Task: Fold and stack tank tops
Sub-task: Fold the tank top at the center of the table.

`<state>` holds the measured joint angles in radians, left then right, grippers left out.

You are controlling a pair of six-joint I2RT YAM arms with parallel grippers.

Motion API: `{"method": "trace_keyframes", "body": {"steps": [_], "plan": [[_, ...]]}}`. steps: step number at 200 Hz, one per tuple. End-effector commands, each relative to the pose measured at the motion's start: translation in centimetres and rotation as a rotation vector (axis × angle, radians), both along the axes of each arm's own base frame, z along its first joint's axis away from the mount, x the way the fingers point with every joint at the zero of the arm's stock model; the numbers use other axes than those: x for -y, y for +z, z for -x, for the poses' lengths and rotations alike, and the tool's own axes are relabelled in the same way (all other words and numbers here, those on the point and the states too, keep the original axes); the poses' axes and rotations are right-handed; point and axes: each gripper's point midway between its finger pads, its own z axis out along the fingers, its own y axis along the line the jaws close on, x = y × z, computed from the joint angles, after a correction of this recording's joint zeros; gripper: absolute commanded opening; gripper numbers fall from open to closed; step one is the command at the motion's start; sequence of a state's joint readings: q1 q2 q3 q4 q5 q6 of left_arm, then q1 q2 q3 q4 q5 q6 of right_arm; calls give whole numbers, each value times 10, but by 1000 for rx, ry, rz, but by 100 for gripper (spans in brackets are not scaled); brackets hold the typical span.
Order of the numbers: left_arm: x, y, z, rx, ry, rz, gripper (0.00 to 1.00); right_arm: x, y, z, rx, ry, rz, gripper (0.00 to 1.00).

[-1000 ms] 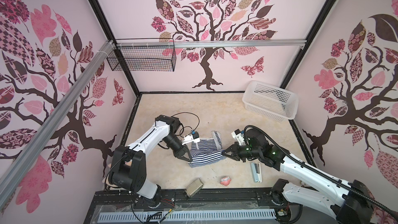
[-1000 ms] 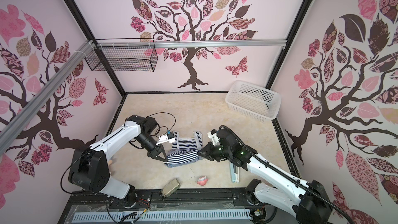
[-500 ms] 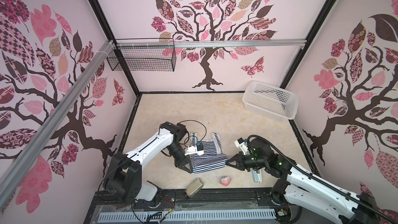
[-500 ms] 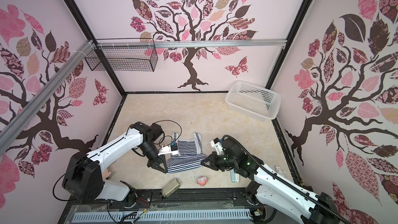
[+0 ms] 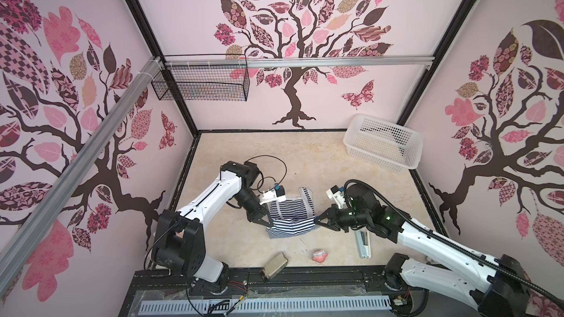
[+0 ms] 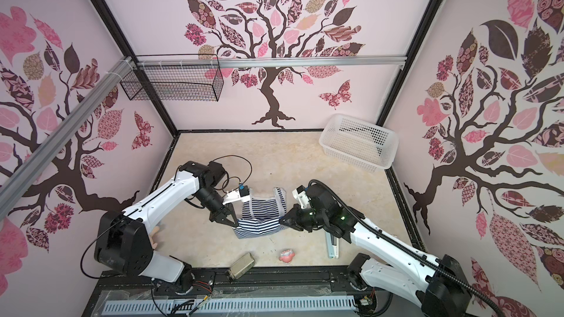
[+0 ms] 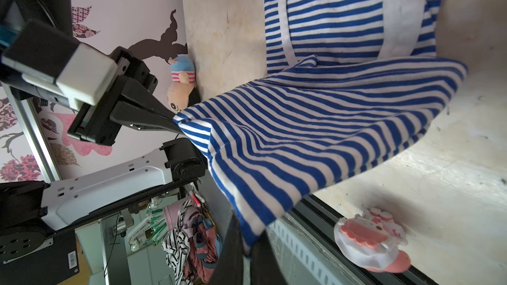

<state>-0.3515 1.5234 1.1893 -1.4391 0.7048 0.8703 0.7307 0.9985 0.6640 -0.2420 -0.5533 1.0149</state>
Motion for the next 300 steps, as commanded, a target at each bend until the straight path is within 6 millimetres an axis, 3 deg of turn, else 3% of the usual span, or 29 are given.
{"method": "trace_keyframes", "body": {"steps": [1, 45, 96, 129, 195, 214, 227, 238, 252, 273, 300], "plan": [[-1, 5, -19, -2, 18, 37, 0, 1, 12, -21, 9, -36, -14, 4], [1, -7, -52, -28, 60, 48, 0, 0, 13, -56, -3, -63, -51, 3], [-8, -19, -108, -115, 183, 102, 0, -1, -8, -100, -43, -94, -49, 3], [-13, -27, -132, -135, 224, 106, 0, 1, -17, -127, -59, -112, -63, 3], [-10, -56, -177, -146, 303, 72, 0, 0, -68, -177, -149, -146, -39, 6], [-12, -67, -189, -158, 329, 48, 0, 1, -81, -189, -169, -162, -39, 12], [-13, -74, -194, -160, 347, 27, 0, 0, -87, -197, -173, -164, -34, 22], [-16, -82, -199, -157, 365, -1, 5, 0, -93, -202, -186, -159, -23, 34], [-20, -93, -207, -144, 402, -47, 14, -1, -97, -209, -176, -165, -2, 42], [-32, -102, -225, -71, 492, -113, 27, 5, -89, -217, -125, -181, 43, 49], [-47, -83, -237, 64, 575, -138, 39, 14, -60, -212, -22, -201, 88, 55]]}}
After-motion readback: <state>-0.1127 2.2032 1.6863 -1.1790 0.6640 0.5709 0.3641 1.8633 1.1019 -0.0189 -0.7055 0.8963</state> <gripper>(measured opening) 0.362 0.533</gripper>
